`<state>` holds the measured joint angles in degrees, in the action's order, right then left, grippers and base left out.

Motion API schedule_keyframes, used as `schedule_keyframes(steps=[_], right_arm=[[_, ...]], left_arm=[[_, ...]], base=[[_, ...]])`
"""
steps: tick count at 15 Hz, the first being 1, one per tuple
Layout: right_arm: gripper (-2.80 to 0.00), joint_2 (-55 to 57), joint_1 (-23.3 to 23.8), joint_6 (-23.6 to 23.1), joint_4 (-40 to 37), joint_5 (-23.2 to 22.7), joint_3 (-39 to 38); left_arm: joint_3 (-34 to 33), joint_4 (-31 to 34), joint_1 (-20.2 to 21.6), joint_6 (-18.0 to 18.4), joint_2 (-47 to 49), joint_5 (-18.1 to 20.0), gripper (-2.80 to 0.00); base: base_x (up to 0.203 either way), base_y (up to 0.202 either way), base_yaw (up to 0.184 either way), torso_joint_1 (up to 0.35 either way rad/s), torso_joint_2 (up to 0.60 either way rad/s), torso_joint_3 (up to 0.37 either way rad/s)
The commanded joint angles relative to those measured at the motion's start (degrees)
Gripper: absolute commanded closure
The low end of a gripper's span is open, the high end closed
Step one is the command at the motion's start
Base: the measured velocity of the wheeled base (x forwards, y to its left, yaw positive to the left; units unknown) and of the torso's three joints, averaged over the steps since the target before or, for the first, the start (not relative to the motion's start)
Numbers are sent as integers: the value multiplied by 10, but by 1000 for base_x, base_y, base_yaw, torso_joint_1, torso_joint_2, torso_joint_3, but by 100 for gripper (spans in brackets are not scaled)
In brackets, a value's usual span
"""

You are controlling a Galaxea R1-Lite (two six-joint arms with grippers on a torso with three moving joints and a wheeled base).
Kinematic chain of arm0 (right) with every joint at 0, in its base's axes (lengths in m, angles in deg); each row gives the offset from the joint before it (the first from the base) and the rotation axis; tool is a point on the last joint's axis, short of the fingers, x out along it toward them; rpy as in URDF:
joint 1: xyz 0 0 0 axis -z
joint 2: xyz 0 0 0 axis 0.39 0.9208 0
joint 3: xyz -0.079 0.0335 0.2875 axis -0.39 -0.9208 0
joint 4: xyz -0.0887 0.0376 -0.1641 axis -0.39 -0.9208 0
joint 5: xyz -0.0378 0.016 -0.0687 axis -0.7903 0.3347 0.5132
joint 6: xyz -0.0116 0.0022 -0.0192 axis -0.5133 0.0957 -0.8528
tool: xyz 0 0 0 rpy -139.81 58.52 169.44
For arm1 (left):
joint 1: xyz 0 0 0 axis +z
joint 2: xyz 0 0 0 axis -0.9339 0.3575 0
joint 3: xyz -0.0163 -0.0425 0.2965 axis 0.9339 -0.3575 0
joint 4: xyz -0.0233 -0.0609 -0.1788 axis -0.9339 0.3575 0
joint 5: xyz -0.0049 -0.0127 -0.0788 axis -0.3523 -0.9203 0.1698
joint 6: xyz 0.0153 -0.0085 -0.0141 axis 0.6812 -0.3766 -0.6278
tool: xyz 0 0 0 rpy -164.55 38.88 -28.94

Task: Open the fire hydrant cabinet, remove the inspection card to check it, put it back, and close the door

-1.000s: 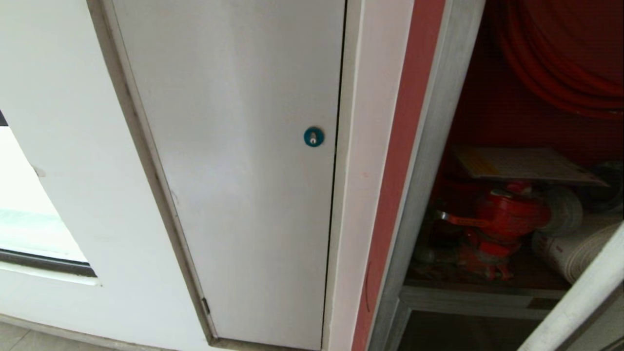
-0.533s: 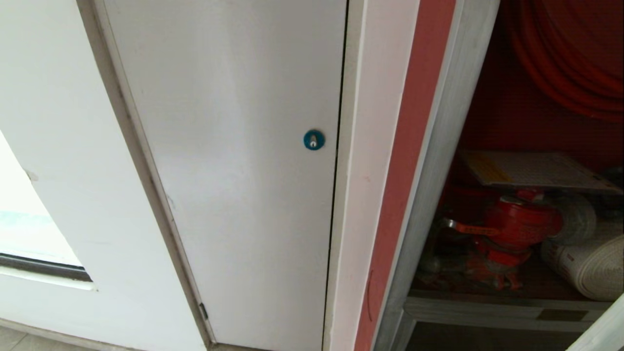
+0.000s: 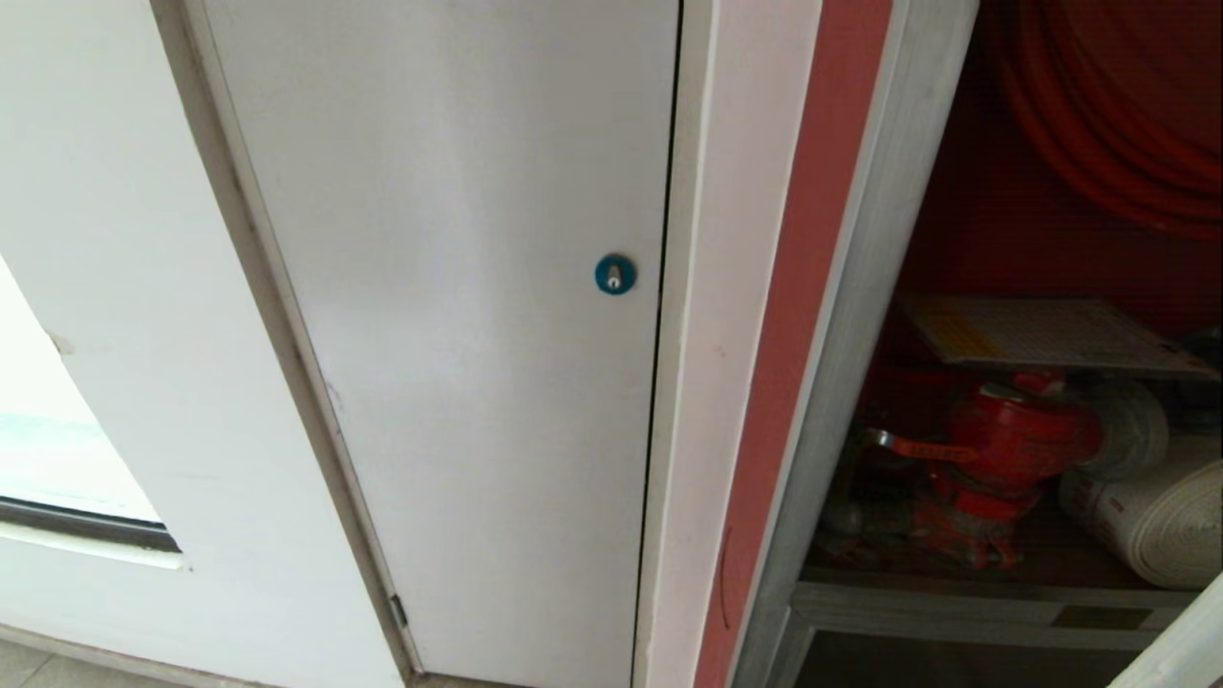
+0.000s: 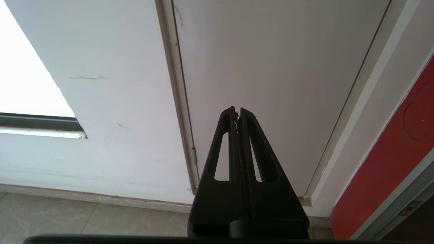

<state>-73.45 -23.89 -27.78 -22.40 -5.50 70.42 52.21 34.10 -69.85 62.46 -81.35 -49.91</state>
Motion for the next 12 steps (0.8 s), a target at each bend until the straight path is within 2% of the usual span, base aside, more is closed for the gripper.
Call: schedule_keyframes(steps=[1,5,12], right_arm=[[0,1,0,1,0,0,-3],[0,1,0,20,2,0,-3],[0,1,0,19,3,1,-2]], left_arm=[[0,0,0,0,1,0,0],[0,0,0,0,0,0,0],[0,0,0,-1,1,0,0]], base=[[0,0,0,0,0,0],[0,0,0,0,0,0],[0,0,0,0,0,0]])
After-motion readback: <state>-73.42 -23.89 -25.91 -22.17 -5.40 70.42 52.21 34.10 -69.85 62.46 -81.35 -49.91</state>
